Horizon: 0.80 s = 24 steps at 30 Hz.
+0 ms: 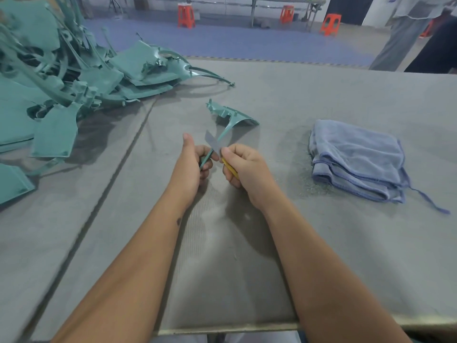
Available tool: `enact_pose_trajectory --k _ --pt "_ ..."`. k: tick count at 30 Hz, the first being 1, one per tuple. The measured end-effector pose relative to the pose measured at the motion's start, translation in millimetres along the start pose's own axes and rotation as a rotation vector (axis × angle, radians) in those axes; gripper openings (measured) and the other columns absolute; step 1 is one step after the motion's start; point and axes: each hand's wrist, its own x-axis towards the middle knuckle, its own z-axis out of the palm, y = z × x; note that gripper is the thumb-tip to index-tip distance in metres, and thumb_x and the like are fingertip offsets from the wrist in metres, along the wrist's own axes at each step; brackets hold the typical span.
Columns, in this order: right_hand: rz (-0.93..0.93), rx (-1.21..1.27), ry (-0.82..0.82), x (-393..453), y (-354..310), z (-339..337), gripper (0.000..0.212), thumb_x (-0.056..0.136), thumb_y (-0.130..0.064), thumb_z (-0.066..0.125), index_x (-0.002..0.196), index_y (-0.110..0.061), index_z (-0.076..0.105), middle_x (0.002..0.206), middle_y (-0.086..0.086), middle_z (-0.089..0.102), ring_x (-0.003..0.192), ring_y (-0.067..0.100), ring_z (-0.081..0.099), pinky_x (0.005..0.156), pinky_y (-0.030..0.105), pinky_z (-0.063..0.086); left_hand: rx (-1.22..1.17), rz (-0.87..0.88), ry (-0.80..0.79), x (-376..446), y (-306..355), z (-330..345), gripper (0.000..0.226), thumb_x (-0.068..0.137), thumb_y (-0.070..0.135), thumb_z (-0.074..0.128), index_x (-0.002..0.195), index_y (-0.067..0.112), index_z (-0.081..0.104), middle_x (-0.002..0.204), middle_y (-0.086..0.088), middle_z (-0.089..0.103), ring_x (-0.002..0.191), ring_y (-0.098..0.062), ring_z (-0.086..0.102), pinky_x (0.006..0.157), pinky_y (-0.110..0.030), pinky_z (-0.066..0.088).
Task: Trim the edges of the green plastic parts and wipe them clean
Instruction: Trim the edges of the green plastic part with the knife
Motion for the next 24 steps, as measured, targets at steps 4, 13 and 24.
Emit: enact_pose_trajectory --k 4,13,24 --pt "0.026 -0.095 -0.07 1 3 2 0.031 0.098 -0.021 0.049 0.068 -0.015 0.054 0.043 -0.006 0.04 0.039 0.006 0.028 0.04 0.015 0.025 -0.104 -0.037 0.038 0 1 2 0.074 0.098 0.062 0.004 0.058 0.019 0.048 0.044 0.007 0.034 0.035 -0.005 0.024 0.036 -0.017 0.019" --pt "0.016 -0.149 0.113 8 7 1 0.031 0.098 -0.023 0.049 0.067 -0.018 0.05 0.043 -0.013 0.038 0.043 0.006 0.03 0.045 0.02 0.027 -0.015 -0.033 -0.014 0 1 2 0.071 0.098 0.061 0.004 0.063 0.015 0.044 0.044 0.007 0.032 0.035 -0.005 0.022 0.034 -0.016 0.019" --pt "-0.03 -0.02 -0.088 -5 2 6 0.035 0.099 -0.014 0.048 0.065 -0.014 0.048 0.043 -0.003 0.038 0.038 0.007 0.027 0.038 0.017 0.022 -0.232 -0.042 -0.05 -1 3 1 0.075 0.098 0.063 0.008 0.072 0.011 0.056 0.045 0.004 0.032 0.037 -0.006 0.02 0.038 -0.015 0.015"
